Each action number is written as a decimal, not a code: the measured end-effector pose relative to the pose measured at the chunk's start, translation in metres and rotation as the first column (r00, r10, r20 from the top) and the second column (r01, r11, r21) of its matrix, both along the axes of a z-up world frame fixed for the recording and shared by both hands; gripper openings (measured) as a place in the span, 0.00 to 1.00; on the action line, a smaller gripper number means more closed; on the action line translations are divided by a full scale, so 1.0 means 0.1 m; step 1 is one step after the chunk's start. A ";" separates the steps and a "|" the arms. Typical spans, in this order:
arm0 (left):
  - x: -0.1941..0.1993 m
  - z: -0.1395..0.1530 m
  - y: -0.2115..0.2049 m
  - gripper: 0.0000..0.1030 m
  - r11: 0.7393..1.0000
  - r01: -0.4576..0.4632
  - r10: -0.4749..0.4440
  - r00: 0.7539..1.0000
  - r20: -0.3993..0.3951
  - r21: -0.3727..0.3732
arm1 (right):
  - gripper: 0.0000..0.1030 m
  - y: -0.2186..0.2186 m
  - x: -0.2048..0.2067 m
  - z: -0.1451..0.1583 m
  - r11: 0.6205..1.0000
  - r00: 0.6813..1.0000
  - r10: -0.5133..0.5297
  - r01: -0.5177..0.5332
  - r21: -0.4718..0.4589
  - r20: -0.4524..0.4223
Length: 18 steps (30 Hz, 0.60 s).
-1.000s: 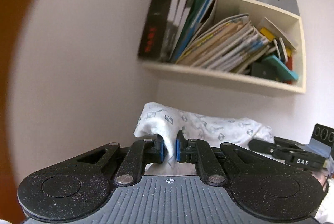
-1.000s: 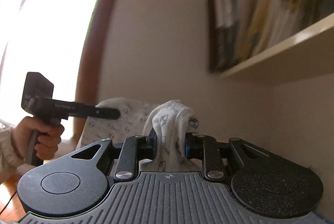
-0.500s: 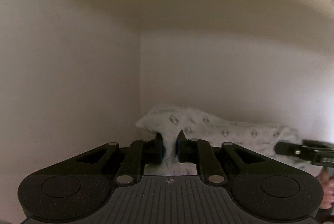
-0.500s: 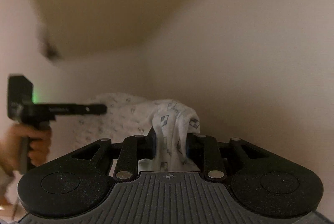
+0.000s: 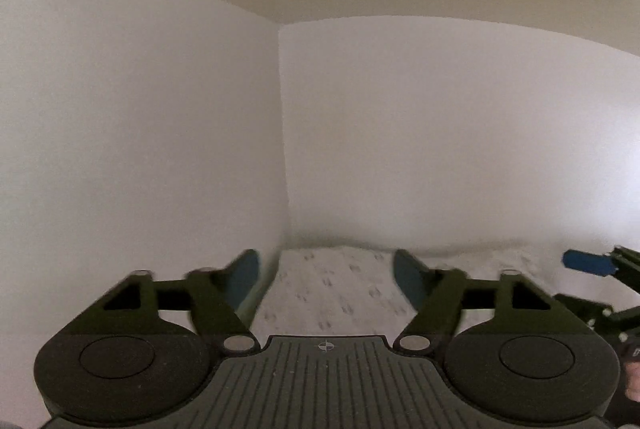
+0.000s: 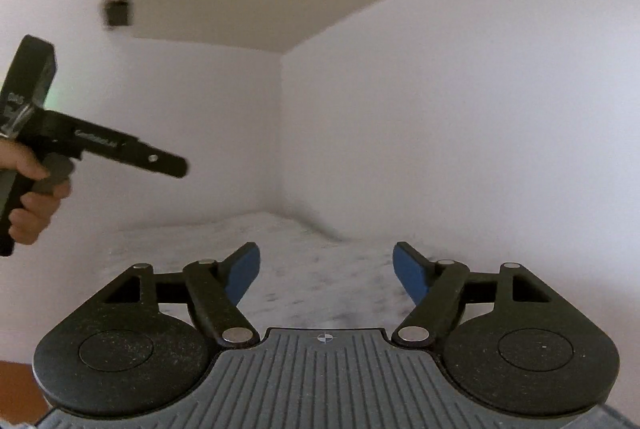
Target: Fold clothes
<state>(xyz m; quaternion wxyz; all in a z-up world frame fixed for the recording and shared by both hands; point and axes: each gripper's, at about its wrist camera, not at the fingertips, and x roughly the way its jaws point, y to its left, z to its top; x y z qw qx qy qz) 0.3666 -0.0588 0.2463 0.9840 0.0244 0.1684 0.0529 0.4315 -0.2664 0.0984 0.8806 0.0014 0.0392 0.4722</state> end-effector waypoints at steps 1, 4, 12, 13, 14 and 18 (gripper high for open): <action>-0.14 0.00 -0.06 0.78 1.000 -0.003 0.003 1.000 -0.006 0.000 | 0.78 -0.03 -0.13 0.02 1.000 1.000 0.022 -0.022 -0.003 -0.013; -0.57 -0.01 -0.24 0.78 1.000 -0.010 0.010 1.000 -0.022 0.000 | 0.88 -0.08 -0.56 0.04 0.995 0.994 0.098 -0.098 -0.009 -0.057; -1.94 -0.05 -0.65 0.99 1.000 -0.027 0.027 0.999 -0.044 0.003 | 1.00 0.04 -1.64 -0.09 0.963 0.956 0.253 -0.263 -0.054 -0.145; -2.11 -0.05 -0.69 1.00 0.999 -0.042 0.043 0.998 -0.052 0.008 | 1.00 0.10 -1.78 -0.14 0.954 0.947 0.281 -0.293 -0.064 -0.157; -2.27 -0.03 -0.71 1.00 0.998 -0.060 0.061 0.996 -0.058 0.010 | 1.00 0.16 -1.92 -0.19 0.943 0.936 0.310 -0.325 -0.071 -0.169; -2.67 -0.11 -0.64 1.00 0.992 -0.124 0.122 0.989 -0.088 -0.008 | 1.00 0.49 -2.37 -0.39 0.899 0.891 0.384 -0.420 -0.121 -0.240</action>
